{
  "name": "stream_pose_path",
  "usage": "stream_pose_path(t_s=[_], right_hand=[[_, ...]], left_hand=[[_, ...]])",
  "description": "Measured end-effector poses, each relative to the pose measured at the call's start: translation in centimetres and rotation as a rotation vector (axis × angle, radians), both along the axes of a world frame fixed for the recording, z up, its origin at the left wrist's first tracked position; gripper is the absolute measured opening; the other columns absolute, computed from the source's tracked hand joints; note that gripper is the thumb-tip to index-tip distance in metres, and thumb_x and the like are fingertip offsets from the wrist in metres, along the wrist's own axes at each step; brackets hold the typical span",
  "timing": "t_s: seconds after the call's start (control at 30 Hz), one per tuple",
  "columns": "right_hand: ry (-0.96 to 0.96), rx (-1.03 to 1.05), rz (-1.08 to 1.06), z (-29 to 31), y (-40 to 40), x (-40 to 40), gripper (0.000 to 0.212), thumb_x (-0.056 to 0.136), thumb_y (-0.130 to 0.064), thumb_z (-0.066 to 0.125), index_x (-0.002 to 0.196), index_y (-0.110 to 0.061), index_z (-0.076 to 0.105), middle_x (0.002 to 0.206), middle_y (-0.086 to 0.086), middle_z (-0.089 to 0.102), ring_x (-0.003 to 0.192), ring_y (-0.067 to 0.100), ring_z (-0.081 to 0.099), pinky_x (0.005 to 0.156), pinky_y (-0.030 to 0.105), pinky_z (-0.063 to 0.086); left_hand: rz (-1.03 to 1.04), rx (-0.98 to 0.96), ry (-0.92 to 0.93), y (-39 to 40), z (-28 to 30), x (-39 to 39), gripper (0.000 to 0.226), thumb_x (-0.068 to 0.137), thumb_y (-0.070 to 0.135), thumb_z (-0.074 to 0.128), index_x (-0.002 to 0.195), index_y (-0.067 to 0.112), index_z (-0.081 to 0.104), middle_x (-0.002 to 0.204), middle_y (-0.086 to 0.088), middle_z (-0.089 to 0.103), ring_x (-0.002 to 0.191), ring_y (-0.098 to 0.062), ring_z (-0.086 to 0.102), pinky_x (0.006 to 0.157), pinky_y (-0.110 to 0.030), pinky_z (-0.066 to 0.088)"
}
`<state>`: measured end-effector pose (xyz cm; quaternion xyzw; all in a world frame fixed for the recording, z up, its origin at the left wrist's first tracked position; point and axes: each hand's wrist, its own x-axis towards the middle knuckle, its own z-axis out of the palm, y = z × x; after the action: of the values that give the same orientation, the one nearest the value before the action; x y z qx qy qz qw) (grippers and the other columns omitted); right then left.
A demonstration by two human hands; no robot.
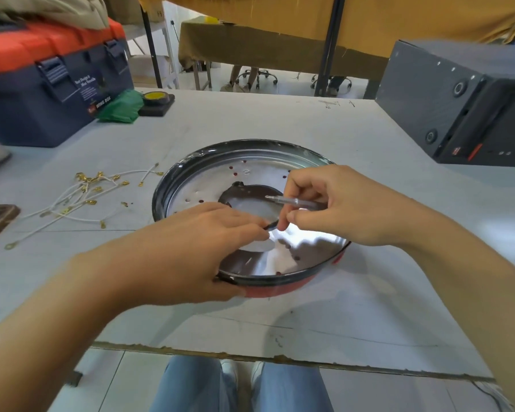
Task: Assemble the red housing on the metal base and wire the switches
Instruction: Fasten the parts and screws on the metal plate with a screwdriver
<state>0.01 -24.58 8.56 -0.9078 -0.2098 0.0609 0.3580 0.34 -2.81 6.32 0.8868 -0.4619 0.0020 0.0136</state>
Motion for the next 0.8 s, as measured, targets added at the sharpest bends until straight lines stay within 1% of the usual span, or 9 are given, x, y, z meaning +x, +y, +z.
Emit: stream_pose_path(t_s=[0.1, 0.2, 0.23, 0.3, 0.37, 0.43, 0.53, 0.63, 0.8], right_hand=[[-0.007, 0.011, 0.017, 0.2, 0.7, 0.2, 0.007, 0.079, -0.014, 0.063, 0.075, -0.021, 0.063, 0.076, -0.011, 0.07, 0.063, 0.004, 0.058, 0.056, 0.012, 0.042], [-0.012, -0.017, 0.027, 0.1, 1.3, 0.7, 0.003, 0.083, -0.016, 0.065, 0.081, -0.019, 0.064, 0.076, -0.012, 0.067, 0.065, 0.001, 0.057, 0.059, 0.011, 0.043], [-0.014, -0.04, 0.032, 0.0, 1.5, 0.8, 0.002, 0.083, -0.018, 0.064, 0.082, -0.019, 0.064, 0.079, -0.009, 0.068, 0.067, 0.004, 0.058, 0.06, 0.015, 0.045], [-0.019, -0.098, 0.04, -0.3, 1.8, 1.1, 0.003, 0.083, -0.019, 0.064, 0.082, -0.02, 0.062, 0.08, -0.003, 0.067, 0.07, 0.012, 0.059, 0.066, 0.026, 0.047], [-0.023, -0.144, 0.049, -0.5, 2.2, 1.3, 0.007, 0.083, -0.018, 0.064, 0.079, -0.022, 0.059, 0.077, -0.003, 0.066, 0.067, 0.01, 0.055, 0.066, 0.026, 0.045], [-0.025, -0.159, 0.051, -0.7, 2.3, 1.4, 0.011, 0.083, -0.016, 0.063, 0.077, -0.023, 0.057, 0.073, -0.005, 0.063, 0.062, 0.006, 0.05, 0.063, 0.022, 0.042], [-0.031, -0.158, 0.049, -0.9, 2.1, 1.5, 0.011, 0.083, -0.016, 0.062, 0.076, -0.023, 0.057, 0.072, -0.005, 0.064, 0.062, 0.005, 0.05, 0.061, 0.017, 0.04], [-0.035, -0.143, 0.059, -1.1, 2.0, 1.5, 0.008, 0.083, -0.018, 0.062, 0.077, -0.023, 0.058, 0.074, -0.003, 0.066, 0.065, 0.01, 0.054, 0.062, 0.02, 0.042], [-0.023, -0.126, 0.061, -1.1, 1.8, 1.6, 0.005, 0.081, -0.022, 0.06, 0.077, -0.024, 0.058, 0.076, -0.004, 0.069, 0.069, 0.013, 0.057, 0.066, 0.029, 0.046]], left_hand=[[-0.017, 0.009, 0.061, 1.5, 0.1, 0.4, 0.063, 0.078, 0.06, 0.055, 0.134, 0.043, 0.034, 0.145, 0.023, 0.031, 0.132, 0.004, 0.02, 0.101, -0.001, 0.001], [-0.021, 0.028, 0.08, 2.4, 0.3, 0.4, 0.063, 0.079, 0.053, 0.058, 0.133, 0.049, 0.026, 0.148, 0.024, 0.027, 0.137, 0.008, 0.005, 0.104, -0.003, -0.008], [-0.02, 0.025, 0.073, 2.4, 0.4, 0.2, 0.061, 0.078, 0.05, 0.058, 0.131, 0.047, 0.03, 0.145, 0.022, 0.032, 0.137, 0.005, 0.01, 0.106, -0.004, -0.005], [-0.02, 0.017, 0.025, 1.7, 0.5, -0.5, 0.051, 0.076, 0.052, 0.053, 0.122, 0.035, 0.042, 0.128, 0.015, 0.048, 0.127, -0.007, 0.033, 0.107, -0.015, 0.014], [0.001, 0.003, -0.028, 0.8, 0.6, -1.0, 0.047, 0.077, 0.06, 0.045, 0.11, 0.026, 0.05, 0.111, 0.011, 0.054, 0.108, -0.013, 0.047, 0.097, -0.024, 0.027], [0.038, -0.001, -0.033, 0.3, 0.4, -1.2, 0.049, 0.078, 0.063, 0.04, 0.105, 0.024, 0.051, 0.107, 0.009, 0.055, 0.103, -0.015, 0.049, 0.093, -0.026, 0.03], [0.054, 0.004, -0.007, 0.5, 0.1, -1.1, 0.053, 0.077, 0.063, 0.034, 0.109, 0.025, 0.051, 0.113, 0.01, 0.054, 0.108, -0.015, 0.048, 0.094, -0.028, 0.03], [0.046, 0.001, 0.016, 0.7, -0.1, -1.0, 0.054, 0.075, 0.06, 0.034, 0.112, 0.024, 0.051, 0.119, 0.009, 0.052, 0.113, -0.016, 0.047, 0.096, -0.028, 0.031], [0.047, -0.01, 0.048, 0.7, -0.1, -0.7, 0.05, 0.074, 0.059, 0.043, 0.109, 0.025, 0.05, 0.116, 0.011, 0.052, 0.108, -0.013, 0.046, 0.092, -0.031, 0.042]])
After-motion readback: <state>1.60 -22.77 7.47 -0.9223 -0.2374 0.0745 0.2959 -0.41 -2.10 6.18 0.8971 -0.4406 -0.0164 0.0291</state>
